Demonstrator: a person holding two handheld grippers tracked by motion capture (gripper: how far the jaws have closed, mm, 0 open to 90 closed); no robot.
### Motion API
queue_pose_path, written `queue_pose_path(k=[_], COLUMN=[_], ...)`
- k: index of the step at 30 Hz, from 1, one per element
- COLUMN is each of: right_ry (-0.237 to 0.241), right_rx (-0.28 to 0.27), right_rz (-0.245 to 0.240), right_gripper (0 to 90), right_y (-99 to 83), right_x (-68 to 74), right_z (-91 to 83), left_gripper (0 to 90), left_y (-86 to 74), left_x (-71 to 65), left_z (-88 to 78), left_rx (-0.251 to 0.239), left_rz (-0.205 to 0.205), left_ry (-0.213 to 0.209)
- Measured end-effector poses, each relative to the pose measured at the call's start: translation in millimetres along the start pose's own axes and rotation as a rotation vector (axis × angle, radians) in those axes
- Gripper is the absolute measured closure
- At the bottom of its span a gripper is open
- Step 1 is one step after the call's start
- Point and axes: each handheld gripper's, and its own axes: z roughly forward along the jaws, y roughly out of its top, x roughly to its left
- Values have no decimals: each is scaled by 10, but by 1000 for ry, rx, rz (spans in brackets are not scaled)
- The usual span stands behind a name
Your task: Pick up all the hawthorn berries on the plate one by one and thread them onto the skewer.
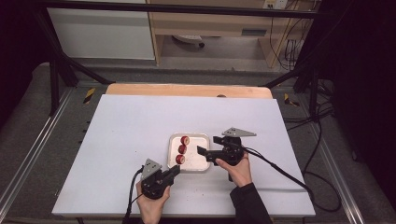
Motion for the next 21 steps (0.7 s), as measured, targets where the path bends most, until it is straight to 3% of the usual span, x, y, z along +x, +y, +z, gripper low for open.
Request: queue_pose_path(k=[13,21], right_ry=[-59,-82], right_rx=[182,218], right_rz=[-126,-159], right_gripper=[7,7], right_y=[-260,-423], right_x=[-248,-368], right_z=[-186,-332], left_gripper=[884,884], left_y=[171,285], left_x=[88,118], left_z=[-53,-17], left_rx=[82,137], left_rz=[119,161], left_ry=[18,4])
